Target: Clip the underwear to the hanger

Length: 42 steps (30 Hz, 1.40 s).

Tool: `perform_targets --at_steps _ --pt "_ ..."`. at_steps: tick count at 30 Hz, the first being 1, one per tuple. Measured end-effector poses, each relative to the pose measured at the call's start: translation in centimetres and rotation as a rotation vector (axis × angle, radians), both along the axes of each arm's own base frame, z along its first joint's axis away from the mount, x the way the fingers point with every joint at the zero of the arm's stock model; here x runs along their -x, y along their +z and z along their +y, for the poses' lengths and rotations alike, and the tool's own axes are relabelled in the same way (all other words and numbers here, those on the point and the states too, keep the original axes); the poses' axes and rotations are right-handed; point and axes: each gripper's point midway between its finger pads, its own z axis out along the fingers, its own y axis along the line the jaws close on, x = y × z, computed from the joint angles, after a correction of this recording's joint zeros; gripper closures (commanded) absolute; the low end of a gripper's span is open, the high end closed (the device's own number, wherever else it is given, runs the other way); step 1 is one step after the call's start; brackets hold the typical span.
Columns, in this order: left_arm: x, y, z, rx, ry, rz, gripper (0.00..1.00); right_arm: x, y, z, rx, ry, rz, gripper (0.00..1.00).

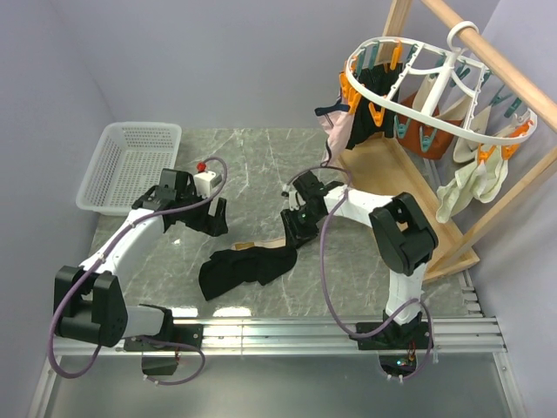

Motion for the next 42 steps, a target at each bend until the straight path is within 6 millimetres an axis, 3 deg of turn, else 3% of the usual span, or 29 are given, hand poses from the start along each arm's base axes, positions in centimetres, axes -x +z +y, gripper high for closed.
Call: perform_targets --at_steps 2,5,6,7,11,14,17,20,22,24,26,30,33,37,42 --pt "0.0 -0.1 0.1 0.005 0.013 0.012 0.07 0.4 -0.4 0.1 0.008 -0.003 0.024 0.54" --pt "-0.1 -0.2 0.1 0.012 0.027 0.021 0.08 0.3 -0.5 0.1 0.017 -0.009 0.028 0.7" --pt "-0.1 -0.1 0.0 0.014 0.03 0.022 0.08 0.2 -0.6 0.1 0.021 -0.01 0.034 0.89" --pt "-0.1 -0.2 0.0 0.015 0.032 0.025 0.08 0.1 -0.7 0.2 0.023 -0.005 0.033 1.0" --pt "-0.2 -0.8 -0.1 0.019 0.045 0.055 0.09 -0.8 -0.4 0.7 0.022 -0.005 0.028 1.0" --pt "-0.1 -1.6 -0.2 0.024 0.045 0.088 0.1 -2.0 1.5 0.8 -0.004 0.004 -0.039 1.0" --pt "0.0 -1.9 -0.5 0.038 0.039 0.107 0.13 -3.4 6.2 0.6 -0.063 0.022 -0.19 1.0" --pt "0.1 -1.7 -1.0 0.064 0.029 0.111 0.19 -4.4 13.5 0.2 -0.17 0.077 -0.459 1.0" --pt "-0.1 -1.5 -1.3 0.081 0.021 0.104 0.2 -3.8 17.2 -0.6 -0.209 0.138 -0.617 1.0" --pt "-0.3 -1.2 -1.6 0.103 0.023 0.096 0.22 -2.8 18.8 -1.4 -0.219 0.215 -0.75 1.0" --pt "-0.6 -1.1 -1.9 0.12 0.027 0.087 0.23 -1.6 17.4 -2.4 -0.186 0.291 -0.785 1.0" --pt "-1.2 -1.5 -2.7 0.152 0.033 0.094 0.26 1.1 10.4 -4.6 -0.07 0.44 -0.689 1.0" --pt "-1.6 -2.6 -3.9 0.165 0.025 0.119 0.26 3.2 6.8 -6.6 0.001 0.515 -0.594 1.0" --pt "-2.4 -3.9 -6.5 0.173 -0.008 0.17 0.26 4.4 6.3 -7.8 0.027 0.578 -0.61 1.0" --pt "-6.1 -3.0 -11.6 0.198 -0.086 0.13 0.24 5.1 6.7 -8.7 0.046 0.644 -0.672 1.0"
